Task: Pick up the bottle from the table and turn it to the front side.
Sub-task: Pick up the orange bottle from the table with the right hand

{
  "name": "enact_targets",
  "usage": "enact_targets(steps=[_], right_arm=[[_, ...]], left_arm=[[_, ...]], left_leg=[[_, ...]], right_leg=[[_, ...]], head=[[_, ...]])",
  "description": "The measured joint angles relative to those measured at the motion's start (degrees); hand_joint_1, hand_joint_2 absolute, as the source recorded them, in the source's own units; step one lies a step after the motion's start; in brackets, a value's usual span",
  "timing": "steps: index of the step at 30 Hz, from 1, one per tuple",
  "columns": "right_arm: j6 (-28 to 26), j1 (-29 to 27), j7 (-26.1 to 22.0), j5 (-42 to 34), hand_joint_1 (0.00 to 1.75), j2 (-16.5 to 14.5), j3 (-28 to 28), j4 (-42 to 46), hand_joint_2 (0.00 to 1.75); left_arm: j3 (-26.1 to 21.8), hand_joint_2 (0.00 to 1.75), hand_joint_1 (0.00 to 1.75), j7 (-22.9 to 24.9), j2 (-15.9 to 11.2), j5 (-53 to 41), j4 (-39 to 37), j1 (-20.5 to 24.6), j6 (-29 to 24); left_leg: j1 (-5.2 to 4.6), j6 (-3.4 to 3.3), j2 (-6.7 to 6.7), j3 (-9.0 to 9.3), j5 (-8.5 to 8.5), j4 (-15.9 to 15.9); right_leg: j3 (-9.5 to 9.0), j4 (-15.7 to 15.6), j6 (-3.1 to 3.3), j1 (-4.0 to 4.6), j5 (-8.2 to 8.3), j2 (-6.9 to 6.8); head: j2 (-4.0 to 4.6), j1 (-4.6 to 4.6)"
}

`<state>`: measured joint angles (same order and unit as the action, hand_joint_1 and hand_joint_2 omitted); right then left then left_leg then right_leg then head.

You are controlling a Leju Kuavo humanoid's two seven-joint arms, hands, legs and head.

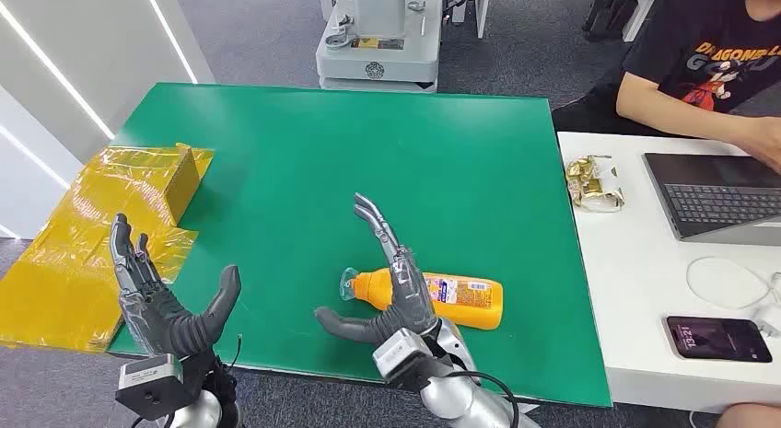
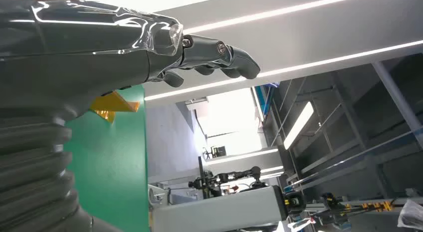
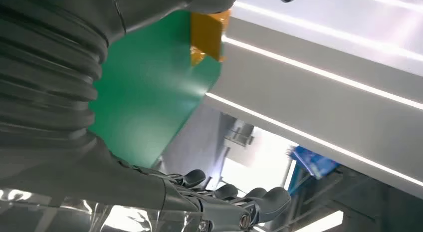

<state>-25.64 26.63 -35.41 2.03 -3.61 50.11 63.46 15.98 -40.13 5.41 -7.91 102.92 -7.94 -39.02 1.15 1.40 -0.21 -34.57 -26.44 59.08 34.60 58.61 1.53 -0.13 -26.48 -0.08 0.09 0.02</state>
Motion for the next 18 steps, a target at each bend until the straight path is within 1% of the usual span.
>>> enact_targets(steps=[2,3,8,12,16,18], right_arm=[[0.25,0.32,1.03,0.29,0.0,0.01,0.18,-0.59,1.75],[0.51,0.84,2.45,0.9,0.0,0.03,0.49,-1.43,1.75],[3.08,4.46,14.03,8.14,0.0,0.91,2.75,-6.92,1.75],[6.25,6.49,22.85,16.13,0.0,2.32,3.61,-8.73,1.75],[8.67,7.16,28.04,21.11,0.0,3.55,3.73,-8.85,1.75],[10.97,6.8,31.18,24.94,0.0,4.12,3.38,-8.18,1.75]], left_arm=[[0.0,1.75,0.0,0.0,0.06,-0.01,0.0,-0.07,0.0],[0.0,1.75,0.0,0.0,0.1,-0.02,0.0,-0.16,0.0],[-0.07,1.75,0.0,0.0,0.2,-0.26,0.0,-0.69,0.56],[-0.46,1.75,0.0,0.0,0.71,-1.18,0.01,-1.18,1.98],[-1.03,1.75,0.0,0.0,1.51,-2.0,0.02,-1.59,3.24],[-1.4,1.75,0.0,0.0,2.02,-2.55,0.02,-1.71,4.26]], left_leg=[[0.0,0.0,0.0,0.0,0.0,0.0],[0.0,0.0,-0.01,0.0,0.0,0.0],[0.0,0.0,0.02,0.02,0.01,0.01],[0.0,0.0,0.02,0.01,0.01,0.01],[0.0,0.0,0.01,0.02,0.0,0.02],[0.0,0.0,0.02,0.03,0.0,0.02]], right_leg=[[0.0,0.0,0.0,0.0,0.0,0.0],[0.0,0.0,0.0,0.0,0.0,0.01],[-0.01,0.0,0.01,0.0,0.01,-0.01],[-0.01,-0.01,0.01,0.0,0.01,-0.01],[0.0,-0.01,0.01,0.0,0.01,0.0],[0.01,-0.02,0.0,0.0,0.0,0.0]], head=[[0.0,-0.01],[0.0,-0.01],[0.0,-0.02],[0.0,-0.01],[0.0,-0.01],[0.0,-0.01]])
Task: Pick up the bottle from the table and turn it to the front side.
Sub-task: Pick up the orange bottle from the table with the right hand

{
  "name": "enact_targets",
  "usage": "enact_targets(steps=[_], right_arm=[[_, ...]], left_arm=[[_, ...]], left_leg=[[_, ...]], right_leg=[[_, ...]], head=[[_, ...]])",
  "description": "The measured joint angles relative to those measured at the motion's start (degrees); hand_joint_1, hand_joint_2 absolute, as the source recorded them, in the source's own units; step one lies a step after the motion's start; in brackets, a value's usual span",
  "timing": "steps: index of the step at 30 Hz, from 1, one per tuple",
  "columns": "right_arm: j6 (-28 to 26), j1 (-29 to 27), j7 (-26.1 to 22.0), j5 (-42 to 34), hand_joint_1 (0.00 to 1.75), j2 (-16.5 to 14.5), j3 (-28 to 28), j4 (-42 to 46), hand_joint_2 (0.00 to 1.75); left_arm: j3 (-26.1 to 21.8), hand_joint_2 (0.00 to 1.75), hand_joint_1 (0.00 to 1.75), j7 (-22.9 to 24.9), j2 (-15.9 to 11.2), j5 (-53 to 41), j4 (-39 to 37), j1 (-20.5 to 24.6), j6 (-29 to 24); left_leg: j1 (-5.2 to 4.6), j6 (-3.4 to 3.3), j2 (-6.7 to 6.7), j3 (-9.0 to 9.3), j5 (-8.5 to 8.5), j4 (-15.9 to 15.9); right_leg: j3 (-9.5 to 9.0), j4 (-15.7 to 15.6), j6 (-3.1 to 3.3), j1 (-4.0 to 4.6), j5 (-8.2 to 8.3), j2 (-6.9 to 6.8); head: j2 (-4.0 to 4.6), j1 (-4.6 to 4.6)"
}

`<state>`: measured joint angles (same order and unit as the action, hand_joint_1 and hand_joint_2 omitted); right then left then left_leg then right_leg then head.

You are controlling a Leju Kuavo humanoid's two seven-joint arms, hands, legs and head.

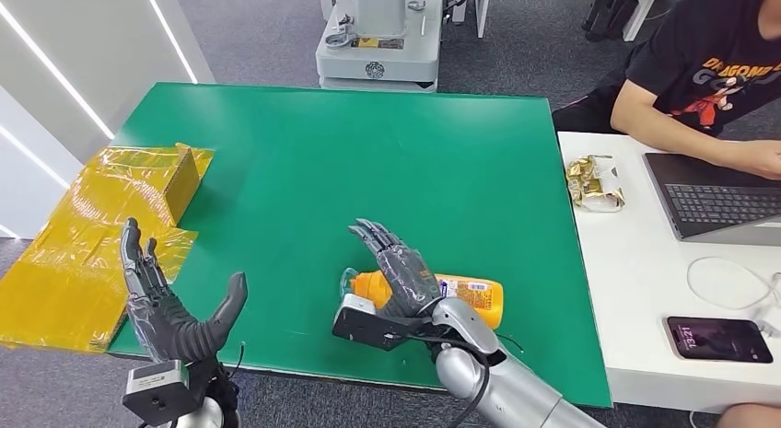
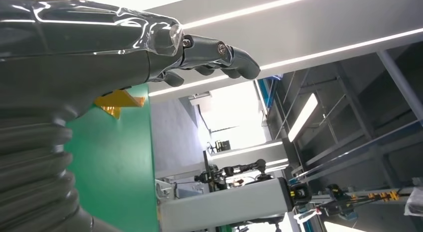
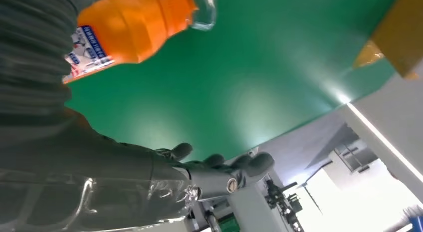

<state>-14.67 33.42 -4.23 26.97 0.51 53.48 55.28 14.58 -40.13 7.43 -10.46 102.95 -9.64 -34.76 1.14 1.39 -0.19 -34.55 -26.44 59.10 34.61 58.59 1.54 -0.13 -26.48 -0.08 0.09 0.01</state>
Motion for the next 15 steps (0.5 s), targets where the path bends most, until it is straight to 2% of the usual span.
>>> enact_targets(steps=[9,15], right_arm=[[9.91,-5.01,8.8,14.58,0.0,3.32,-5.38,7.94,1.75],[17.1,-10.57,13.62,22.28,0.0,7.4,-9.93,15.7,1.75]], left_arm=[[-1.36,1.75,0.0,0.0,2.37,-1.86,0.0,-0.4,4.02],[-1.95,1.75,0.0,0.0,3.66,-2.56,0.0,-0.95,6.86]], left_leg=[[0.0,0.0,0.02,-0.01,-0.01,0.0],[-0.01,-0.03,0.02,-0.03,-0.03,0.0]], right_leg=[[0.0,-0.01,-0.01,0.0,-0.01,-0.02],[-0.01,-0.02,-0.01,-0.01,-0.01,-0.04]], head=[[0.0,-0.01],[0.0,-0.01]])
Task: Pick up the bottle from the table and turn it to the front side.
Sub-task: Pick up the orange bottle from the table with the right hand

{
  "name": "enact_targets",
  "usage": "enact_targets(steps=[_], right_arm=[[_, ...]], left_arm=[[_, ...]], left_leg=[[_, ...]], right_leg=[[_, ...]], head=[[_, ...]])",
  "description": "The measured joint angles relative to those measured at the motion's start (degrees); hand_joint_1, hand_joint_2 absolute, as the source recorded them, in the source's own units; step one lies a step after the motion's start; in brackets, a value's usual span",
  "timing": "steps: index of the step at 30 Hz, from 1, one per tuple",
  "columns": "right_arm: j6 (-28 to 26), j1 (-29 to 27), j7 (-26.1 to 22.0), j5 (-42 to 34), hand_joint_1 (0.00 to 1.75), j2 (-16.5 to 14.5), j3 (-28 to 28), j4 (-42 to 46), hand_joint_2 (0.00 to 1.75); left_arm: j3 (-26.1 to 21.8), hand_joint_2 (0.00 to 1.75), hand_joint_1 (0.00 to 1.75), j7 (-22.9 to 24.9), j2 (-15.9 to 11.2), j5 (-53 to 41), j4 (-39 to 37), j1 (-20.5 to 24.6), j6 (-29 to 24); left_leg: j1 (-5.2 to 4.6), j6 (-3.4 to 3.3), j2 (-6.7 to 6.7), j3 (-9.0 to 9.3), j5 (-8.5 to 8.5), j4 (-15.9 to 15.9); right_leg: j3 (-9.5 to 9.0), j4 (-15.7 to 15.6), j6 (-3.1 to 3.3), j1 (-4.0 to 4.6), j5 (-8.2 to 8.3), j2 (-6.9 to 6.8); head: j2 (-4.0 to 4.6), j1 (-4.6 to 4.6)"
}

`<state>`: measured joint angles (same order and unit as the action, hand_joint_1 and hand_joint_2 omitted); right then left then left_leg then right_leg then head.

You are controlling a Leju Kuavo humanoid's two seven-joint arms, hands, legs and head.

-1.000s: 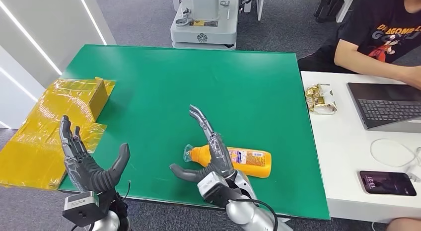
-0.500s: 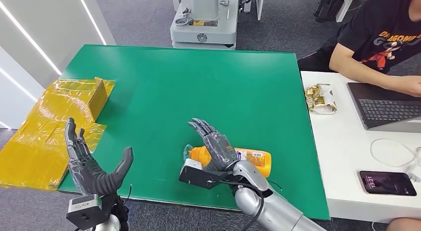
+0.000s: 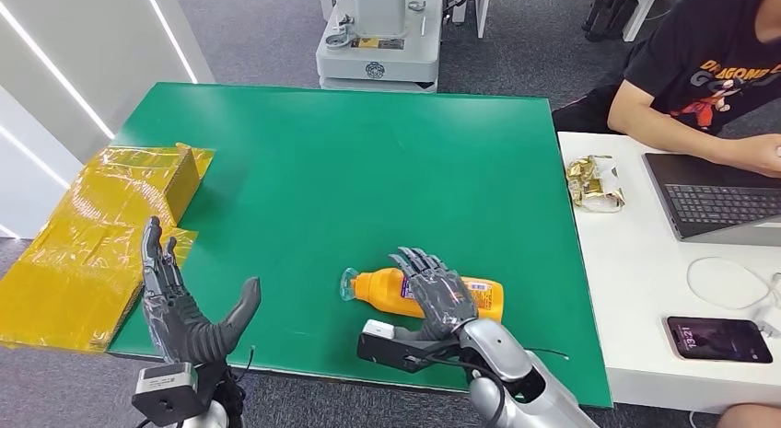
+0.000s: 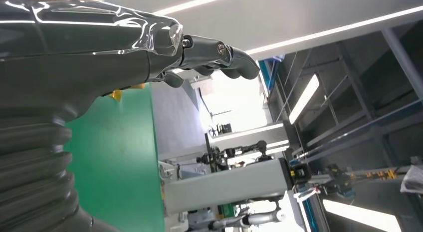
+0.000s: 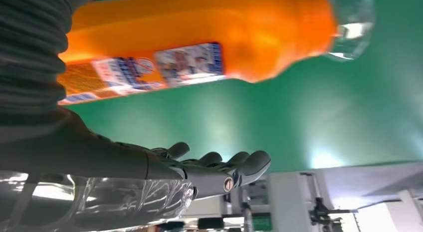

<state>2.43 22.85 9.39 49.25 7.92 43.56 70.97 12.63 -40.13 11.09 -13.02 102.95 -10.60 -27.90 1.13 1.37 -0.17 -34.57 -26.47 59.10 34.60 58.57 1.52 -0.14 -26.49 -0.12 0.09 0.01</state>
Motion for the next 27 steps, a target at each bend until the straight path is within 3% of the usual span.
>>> enact_targets(steps=[11,27], right_arm=[[5.3,-9.29,6.37,5.12,0.0,7.23,-4.57,13.32,1.75],[5.49,-15.34,7.9,8.13,0.0,8.46,-10.89,17.16,1.75]], left_arm=[[-0.56,1.75,0.0,0.0,0.75,0.49,0.0,-0.34,2.41],[-0.61,1.75,0.0,0.0,0.89,0.02,-0.02,-0.32,2.7]], left_leg=[[0.0,0.01,0.01,0.0,-0.03,0.0],[0.0,0.0,0.01,0.0,-0.04,-0.01]], right_leg=[[0.01,0.0,-0.04,0.0,-0.04,0.0],[0.0,0.0,-0.03,0.0,-0.06,0.0]], head=[[0.0,0.01],[0.0,0.0]])
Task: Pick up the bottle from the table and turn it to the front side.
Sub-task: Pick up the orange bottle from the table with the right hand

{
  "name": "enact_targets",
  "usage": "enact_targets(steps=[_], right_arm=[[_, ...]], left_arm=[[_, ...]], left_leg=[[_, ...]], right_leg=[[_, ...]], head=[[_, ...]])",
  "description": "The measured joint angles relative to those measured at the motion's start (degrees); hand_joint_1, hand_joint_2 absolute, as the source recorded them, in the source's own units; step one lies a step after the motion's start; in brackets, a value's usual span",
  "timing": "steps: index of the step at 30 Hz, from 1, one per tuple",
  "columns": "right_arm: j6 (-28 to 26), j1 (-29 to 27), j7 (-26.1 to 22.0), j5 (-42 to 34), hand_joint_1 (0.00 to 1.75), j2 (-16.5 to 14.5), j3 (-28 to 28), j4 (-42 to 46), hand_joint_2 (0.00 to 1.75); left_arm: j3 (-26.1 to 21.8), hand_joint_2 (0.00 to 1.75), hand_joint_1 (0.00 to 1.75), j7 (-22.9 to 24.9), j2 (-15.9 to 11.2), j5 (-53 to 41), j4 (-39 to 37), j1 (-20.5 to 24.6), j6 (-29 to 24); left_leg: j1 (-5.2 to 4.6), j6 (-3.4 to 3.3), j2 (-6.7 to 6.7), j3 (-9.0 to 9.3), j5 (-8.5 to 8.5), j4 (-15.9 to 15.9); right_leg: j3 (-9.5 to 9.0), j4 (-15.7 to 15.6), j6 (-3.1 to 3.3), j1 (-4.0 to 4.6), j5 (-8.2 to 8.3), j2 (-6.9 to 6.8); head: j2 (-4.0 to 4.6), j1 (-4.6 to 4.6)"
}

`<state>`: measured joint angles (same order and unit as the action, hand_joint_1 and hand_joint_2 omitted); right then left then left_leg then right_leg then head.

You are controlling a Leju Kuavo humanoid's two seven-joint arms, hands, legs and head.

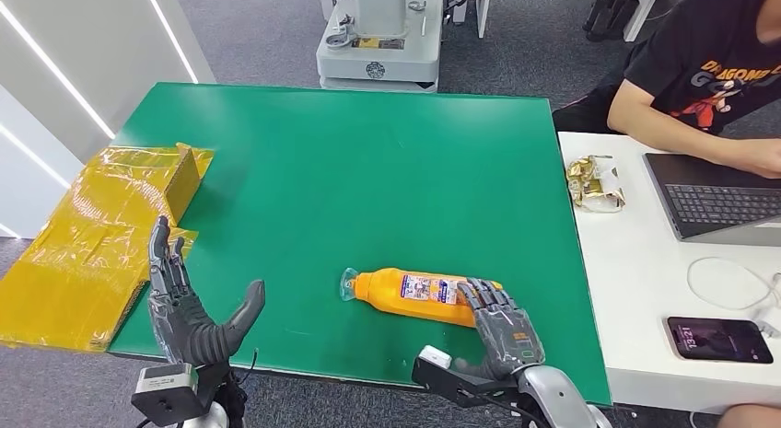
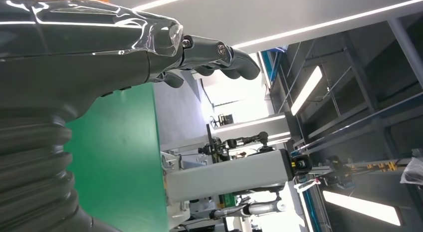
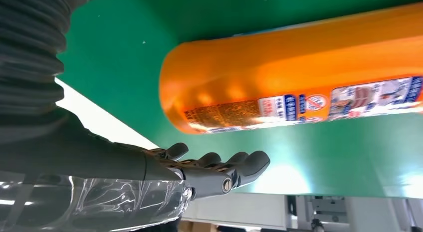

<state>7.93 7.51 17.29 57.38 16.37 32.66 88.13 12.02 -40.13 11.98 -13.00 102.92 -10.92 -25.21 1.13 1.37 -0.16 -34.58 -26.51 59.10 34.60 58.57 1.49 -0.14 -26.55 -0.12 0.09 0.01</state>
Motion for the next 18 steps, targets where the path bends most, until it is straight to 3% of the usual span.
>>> enact_targets(steps=[8,18], right_arm=[[-1.67,0.24,-1.5,0.79,0.0,-0.26,-1.5,-0.59,1.75],[-1.79,6.81,-5.16,-0.27,0.0,-2.08,0.08,-7.73,1.75]], left_arm=[[0.0,1.75,0.0,0.0,0.28,-0.29,0.0,0.0,0.5],[0.0,1.75,0.0,0.0,0.54,-0.01,0.0,0.01,0.99]], left_leg=[[0.0,0.0,-0.01,-0.01,0.0,-0.01],[0.0,0.01,0.01,0.0,0.02,0.0]], right_leg=[[0.0,0.01,0.0,0.0,0.0,0.01],[-0.02,0.02,0.0,0.0,0.0,-0.02]], head=[[0.0,0.01],[0.0,0.01]])
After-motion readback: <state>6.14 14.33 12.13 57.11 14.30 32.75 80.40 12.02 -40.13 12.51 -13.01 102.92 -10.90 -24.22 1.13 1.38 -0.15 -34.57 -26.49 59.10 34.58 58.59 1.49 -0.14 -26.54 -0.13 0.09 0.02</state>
